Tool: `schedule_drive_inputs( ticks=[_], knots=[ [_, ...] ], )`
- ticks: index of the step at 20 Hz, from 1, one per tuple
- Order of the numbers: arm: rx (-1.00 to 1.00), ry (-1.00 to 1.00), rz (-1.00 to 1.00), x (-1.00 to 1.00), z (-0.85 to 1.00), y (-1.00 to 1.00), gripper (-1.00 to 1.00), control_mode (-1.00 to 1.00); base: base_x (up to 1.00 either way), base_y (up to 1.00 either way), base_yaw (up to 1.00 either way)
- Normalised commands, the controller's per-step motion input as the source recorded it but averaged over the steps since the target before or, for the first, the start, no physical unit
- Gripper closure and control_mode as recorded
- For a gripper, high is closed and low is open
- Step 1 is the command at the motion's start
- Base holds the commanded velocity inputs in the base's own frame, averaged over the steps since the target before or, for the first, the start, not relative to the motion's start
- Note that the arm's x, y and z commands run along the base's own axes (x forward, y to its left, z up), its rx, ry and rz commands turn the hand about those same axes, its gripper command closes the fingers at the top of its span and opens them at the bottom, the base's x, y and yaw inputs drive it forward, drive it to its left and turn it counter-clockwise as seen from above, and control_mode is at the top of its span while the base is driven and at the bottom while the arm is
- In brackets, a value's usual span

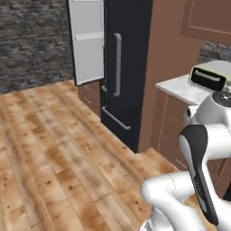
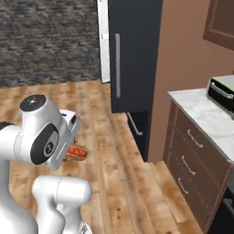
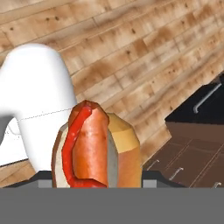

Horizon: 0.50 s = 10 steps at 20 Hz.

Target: Place the cold items (corn and squash) from the fridge in one tupperware on the dining counter. Place the warm items (kebab skewer and hot dog) in the stove area in another tupperware.

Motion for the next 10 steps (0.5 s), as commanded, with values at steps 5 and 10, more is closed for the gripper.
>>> schedule_drive_inputs(
  ticks=[5,10],
  knots=[
    [0.00,0.00,0.00,0.00,0.00,0.00,1.00,1.00,0.42,0.76,0.33],
    [0.00,0.00,0.00,0.00,0.00,0.00,1.00,1.00,0.55,0.78,0.33]
  ],
)
